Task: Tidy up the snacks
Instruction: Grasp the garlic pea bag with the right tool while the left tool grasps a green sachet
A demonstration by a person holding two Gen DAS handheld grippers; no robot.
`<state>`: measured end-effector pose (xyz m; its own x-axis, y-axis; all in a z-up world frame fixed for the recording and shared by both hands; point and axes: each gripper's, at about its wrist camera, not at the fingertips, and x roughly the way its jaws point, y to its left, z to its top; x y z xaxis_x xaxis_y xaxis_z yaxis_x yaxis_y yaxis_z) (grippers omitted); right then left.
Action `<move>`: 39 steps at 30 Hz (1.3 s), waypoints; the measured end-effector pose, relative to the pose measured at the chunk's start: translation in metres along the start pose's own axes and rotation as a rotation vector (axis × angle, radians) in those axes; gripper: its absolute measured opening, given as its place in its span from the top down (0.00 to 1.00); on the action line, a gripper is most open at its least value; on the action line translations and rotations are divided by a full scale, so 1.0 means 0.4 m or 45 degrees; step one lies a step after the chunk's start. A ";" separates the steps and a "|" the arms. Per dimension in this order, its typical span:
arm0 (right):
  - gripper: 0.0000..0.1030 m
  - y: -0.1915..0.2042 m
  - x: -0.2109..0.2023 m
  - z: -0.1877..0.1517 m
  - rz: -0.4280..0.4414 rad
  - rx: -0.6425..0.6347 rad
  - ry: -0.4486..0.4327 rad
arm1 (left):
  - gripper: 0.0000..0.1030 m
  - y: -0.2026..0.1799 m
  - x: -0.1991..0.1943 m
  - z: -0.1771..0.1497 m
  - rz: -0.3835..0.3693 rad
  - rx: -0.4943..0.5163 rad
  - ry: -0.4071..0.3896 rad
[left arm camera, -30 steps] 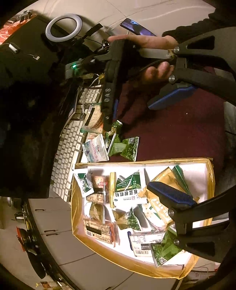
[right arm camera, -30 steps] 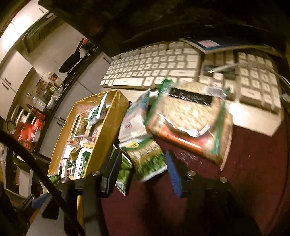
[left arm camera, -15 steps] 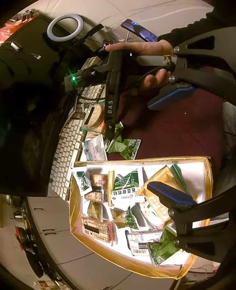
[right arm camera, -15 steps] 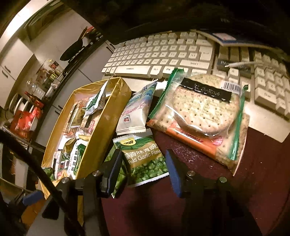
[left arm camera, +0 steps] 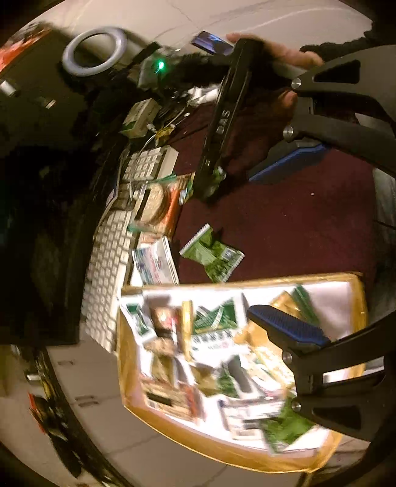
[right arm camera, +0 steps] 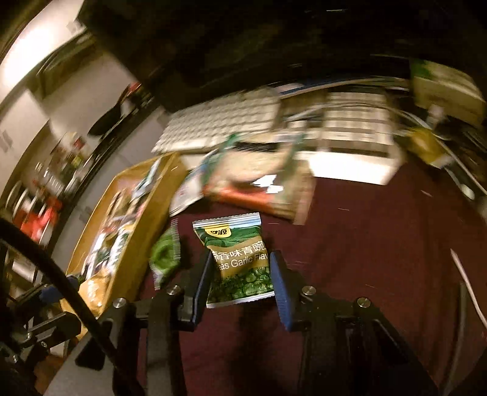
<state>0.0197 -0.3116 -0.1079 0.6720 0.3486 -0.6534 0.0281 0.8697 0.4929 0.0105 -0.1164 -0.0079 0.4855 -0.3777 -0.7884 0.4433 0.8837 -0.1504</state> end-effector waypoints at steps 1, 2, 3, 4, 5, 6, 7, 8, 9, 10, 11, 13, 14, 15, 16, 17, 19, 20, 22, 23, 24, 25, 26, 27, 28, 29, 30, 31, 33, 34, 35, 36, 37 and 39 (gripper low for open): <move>0.63 -0.020 -0.001 -0.004 0.002 0.040 -0.013 | 0.21 -0.015 0.010 0.007 -0.006 0.054 0.015; 0.63 -0.031 0.000 -0.006 0.002 0.064 -0.016 | 0.21 -0.031 0.025 0.017 -0.016 0.114 0.037; 0.63 -0.044 0.004 -0.010 0.002 0.086 -0.026 | 0.21 -0.045 0.041 0.028 -0.017 0.168 0.056; 0.63 -0.050 0.003 -0.014 0.005 0.089 -0.031 | 0.21 -0.060 0.062 0.042 -0.003 0.234 0.075; 0.63 -0.056 0.009 -0.016 0.019 0.097 -0.037 | 0.21 -0.073 0.081 0.056 0.017 0.292 0.089; 0.63 -0.057 0.012 -0.016 0.028 0.102 -0.038 | 0.21 -0.078 0.096 0.065 0.030 0.325 0.101; 0.63 -0.056 0.011 -0.016 0.028 0.103 -0.041 | 0.21 -0.082 0.119 0.081 0.039 0.359 0.128; 0.63 -0.056 0.012 -0.015 0.027 0.102 -0.043 | 0.21 -0.084 0.139 0.094 0.040 0.383 0.157; 0.63 -0.058 0.010 -0.016 0.027 0.098 -0.047 | 0.21 -0.082 0.155 0.102 0.042 0.399 0.180; 0.63 -0.062 0.006 -0.017 0.024 0.097 -0.054 | 0.22 -0.083 0.173 0.111 0.048 0.414 0.203; 0.63 -0.058 0.002 -0.021 0.021 0.100 -0.060 | 0.24 -0.084 0.197 0.122 0.061 0.436 0.227; 0.63 -0.061 -0.002 -0.026 0.026 0.109 -0.062 | 0.32 -0.085 0.231 0.130 0.062 0.470 0.276; 0.63 -0.063 -0.004 -0.028 0.022 0.115 -0.063 | 0.36 -0.082 0.253 0.136 0.079 0.473 0.303; 0.63 -0.066 -0.007 -0.028 0.008 0.119 -0.071 | 0.37 -0.080 0.265 0.138 0.092 0.475 0.316; 0.63 -0.060 -0.009 -0.028 0.001 0.122 -0.078 | 0.39 -0.079 0.280 0.139 0.102 0.485 0.335; 0.63 -0.061 -0.013 -0.030 -0.008 0.128 -0.086 | 0.44 -0.078 0.291 0.140 0.106 0.491 0.354; 0.64 -0.061 -0.016 -0.030 -0.018 0.132 -0.094 | 0.52 -0.079 0.306 0.141 0.124 0.496 0.372; 0.64 -0.060 -0.015 -0.030 -0.025 0.129 -0.096 | 0.56 -0.080 0.313 0.141 0.141 0.500 0.385; 0.64 -0.057 -0.016 -0.031 -0.042 0.118 -0.104 | 0.59 -0.081 0.315 0.143 0.146 0.473 0.391; 0.64 -0.057 -0.017 -0.032 -0.049 0.117 -0.107 | 0.59 -0.082 0.313 0.144 0.138 0.452 0.399; 0.64 -0.058 -0.016 -0.032 -0.051 0.117 -0.106 | 0.59 -0.091 0.310 0.143 0.110 0.439 0.410; 0.64 -0.060 -0.016 -0.032 -0.049 0.118 -0.101 | 0.59 -0.098 0.307 0.141 0.082 0.424 0.417; 0.64 -0.062 -0.015 -0.031 -0.052 0.119 -0.099 | 0.58 -0.101 0.302 0.139 0.062 0.387 0.428; 0.64 -0.064 -0.015 -0.031 -0.054 0.120 -0.097 | 0.58 -0.101 0.297 0.136 0.041 0.328 0.442; 0.64 -0.064 -0.014 -0.029 -0.054 0.122 -0.097 | 0.57 -0.098 0.291 0.134 0.014 0.282 0.449; 0.64 -0.065 -0.014 -0.029 -0.054 0.125 -0.098 | 0.56 -0.094 0.284 0.131 -0.005 0.250 0.448; 0.64 -0.066 -0.013 -0.029 -0.051 0.126 -0.095 | 0.54 -0.089 0.272 0.127 -0.006 0.231 0.436; 0.64 -0.066 -0.012 -0.029 -0.049 0.127 -0.093 | 0.45 -0.086 0.260 0.122 -0.002 0.226 0.420; 0.64 -0.067 -0.011 -0.030 -0.047 0.128 -0.090 | 0.31 -0.082 0.226 0.106 -0.015 0.234 0.372; 0.64 -0.066 -0.011 -0.030 -0.048 0.125 -0.090 | 0.29 -0.083 0.213 0.096 -0.030 0.242 0.355; 0.64 -0.066 -0.011 -0.031 -0.050 0.124 -0.091 | 0.29 -0.083 0.203 0.084 -0.042 0.259 0.345; 0.64 -0.065 -0.010 -0.031 -0.053 0.120 -0.090 | 0.29 -0.088 0.194 0.075 -0.042 0.281 0.338; 0.64 -0.065 -0.009 -0.031 -0.056 0.116 -0.091 | 0.29 -0.090 0.195 0.070 -0.029 0.304 0.332; 0.64 -0.064 -0.010 -0.031 -0.056 0.114 -0.091 | 0.29 -0.097 0.218 0.068 0.021 0.347 0.341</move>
<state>0.0072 -0.3307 -0.1250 0.7194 0.2824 -0.6346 0.1223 0.8478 0.5160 0.0562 -0.1912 -0.0544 0.2958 -0.2465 -0.9229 0.6387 0.7695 -0.0008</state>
